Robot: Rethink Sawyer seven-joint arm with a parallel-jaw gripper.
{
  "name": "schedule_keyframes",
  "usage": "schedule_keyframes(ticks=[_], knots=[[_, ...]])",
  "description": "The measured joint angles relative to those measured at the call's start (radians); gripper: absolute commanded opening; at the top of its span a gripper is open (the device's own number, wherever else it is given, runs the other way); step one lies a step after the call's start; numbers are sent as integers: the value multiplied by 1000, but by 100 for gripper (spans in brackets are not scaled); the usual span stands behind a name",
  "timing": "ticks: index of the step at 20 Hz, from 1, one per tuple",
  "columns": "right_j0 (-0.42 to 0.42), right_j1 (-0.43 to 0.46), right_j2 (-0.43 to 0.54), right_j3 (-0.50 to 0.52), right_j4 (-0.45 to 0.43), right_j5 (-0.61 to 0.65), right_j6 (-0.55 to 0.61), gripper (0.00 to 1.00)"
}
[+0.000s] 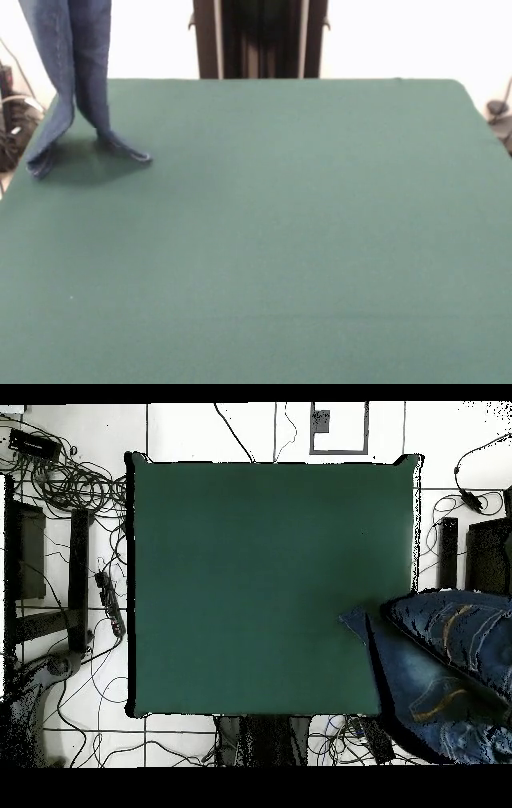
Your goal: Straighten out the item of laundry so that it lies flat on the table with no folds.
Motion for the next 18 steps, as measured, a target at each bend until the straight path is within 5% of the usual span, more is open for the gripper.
schedule_keyframes(ticks=[18], knots=[[216, -21, -75, -443, 24, 595, 0, 0]])
